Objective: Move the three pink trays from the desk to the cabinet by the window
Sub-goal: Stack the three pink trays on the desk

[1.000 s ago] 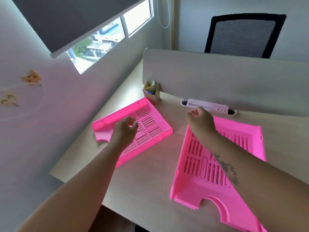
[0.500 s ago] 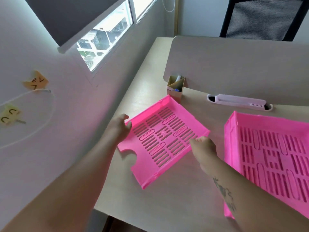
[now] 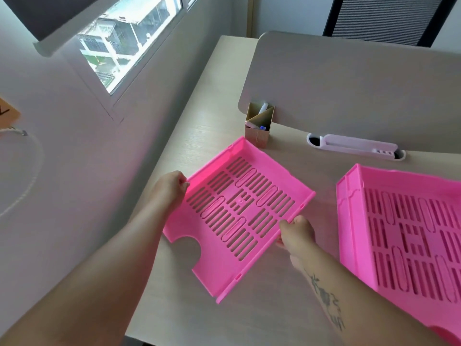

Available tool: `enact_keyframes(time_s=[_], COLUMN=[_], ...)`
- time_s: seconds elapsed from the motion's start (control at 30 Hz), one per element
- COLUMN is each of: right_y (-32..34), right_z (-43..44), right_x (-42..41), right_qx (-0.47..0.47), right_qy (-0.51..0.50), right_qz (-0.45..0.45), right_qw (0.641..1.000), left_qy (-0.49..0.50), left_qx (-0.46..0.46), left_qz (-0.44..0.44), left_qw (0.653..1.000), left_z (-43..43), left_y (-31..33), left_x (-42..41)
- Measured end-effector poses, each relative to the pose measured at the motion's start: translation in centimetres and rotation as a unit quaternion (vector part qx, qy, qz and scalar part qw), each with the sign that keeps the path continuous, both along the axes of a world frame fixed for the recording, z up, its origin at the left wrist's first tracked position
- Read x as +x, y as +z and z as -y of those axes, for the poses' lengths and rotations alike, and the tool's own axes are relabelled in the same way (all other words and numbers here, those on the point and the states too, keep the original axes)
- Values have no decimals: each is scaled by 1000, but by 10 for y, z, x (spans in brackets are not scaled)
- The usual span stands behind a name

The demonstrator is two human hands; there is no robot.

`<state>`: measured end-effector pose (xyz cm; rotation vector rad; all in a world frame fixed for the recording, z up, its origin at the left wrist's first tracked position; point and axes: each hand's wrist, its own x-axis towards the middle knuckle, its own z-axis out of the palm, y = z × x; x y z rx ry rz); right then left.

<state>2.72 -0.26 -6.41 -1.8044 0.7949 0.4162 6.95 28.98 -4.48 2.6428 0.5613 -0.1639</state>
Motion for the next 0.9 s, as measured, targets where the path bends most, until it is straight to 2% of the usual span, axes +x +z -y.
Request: enact_keyframes(time_s=[0.27, 0.43, 0.57, 0.7, 0.9], right_y=[45, 83, 116, 146, 167], right_z=[14, 44, 87, 147, 244], right_x=[6, 15, 22, 27, 26], right_qx=[-27, -63, -93, -73, -84], right_qy=[11, 78, 118, 135, 108], right_qz=[66, 125, 174, 210, 249], right_qw=[997, 987, 973, 966, 959], left_qy=[11, 19, 21, 24, 13], left_qx=[-55, -42, -20, -12, -86], left_qz=[47, 73, 78, 74, 79], left_qw=[997, 996, 997, 997, 993], left_z=[3, 35, 74, 129, 225], left_y=[36, 88, 127, 154, 160], left_x=[-24, -40, -59, -76, -86])
